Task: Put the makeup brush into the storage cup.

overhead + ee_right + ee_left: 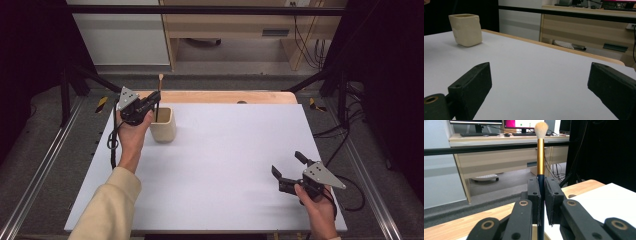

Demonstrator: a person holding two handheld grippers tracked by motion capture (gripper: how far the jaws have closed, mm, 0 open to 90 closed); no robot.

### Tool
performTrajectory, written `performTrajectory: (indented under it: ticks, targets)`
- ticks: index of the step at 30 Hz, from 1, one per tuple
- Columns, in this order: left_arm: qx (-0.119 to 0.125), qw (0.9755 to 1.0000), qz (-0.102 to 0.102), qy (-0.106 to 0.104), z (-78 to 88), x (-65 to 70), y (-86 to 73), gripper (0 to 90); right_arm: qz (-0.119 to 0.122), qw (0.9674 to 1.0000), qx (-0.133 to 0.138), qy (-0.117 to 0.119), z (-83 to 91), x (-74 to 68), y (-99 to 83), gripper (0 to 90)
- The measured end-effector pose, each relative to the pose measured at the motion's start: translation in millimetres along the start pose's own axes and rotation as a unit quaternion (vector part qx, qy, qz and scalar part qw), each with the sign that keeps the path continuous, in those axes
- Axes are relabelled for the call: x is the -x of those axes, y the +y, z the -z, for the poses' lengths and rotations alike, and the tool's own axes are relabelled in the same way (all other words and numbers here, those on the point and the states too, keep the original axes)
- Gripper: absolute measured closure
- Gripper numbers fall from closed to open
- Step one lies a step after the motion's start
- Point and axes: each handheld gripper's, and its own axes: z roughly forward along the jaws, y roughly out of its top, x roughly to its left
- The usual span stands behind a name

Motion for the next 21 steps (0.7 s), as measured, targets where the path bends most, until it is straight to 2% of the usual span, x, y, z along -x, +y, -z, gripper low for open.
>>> performTrajectory:
  ticks: [21]
  targets:
    - [0.003,1.0,0.004,0.006,-9.7,-6.5,-8.2,82.8,-0.003,1.0,-0.005,-0.003,-0.7,0.8,-1.3,5.7]
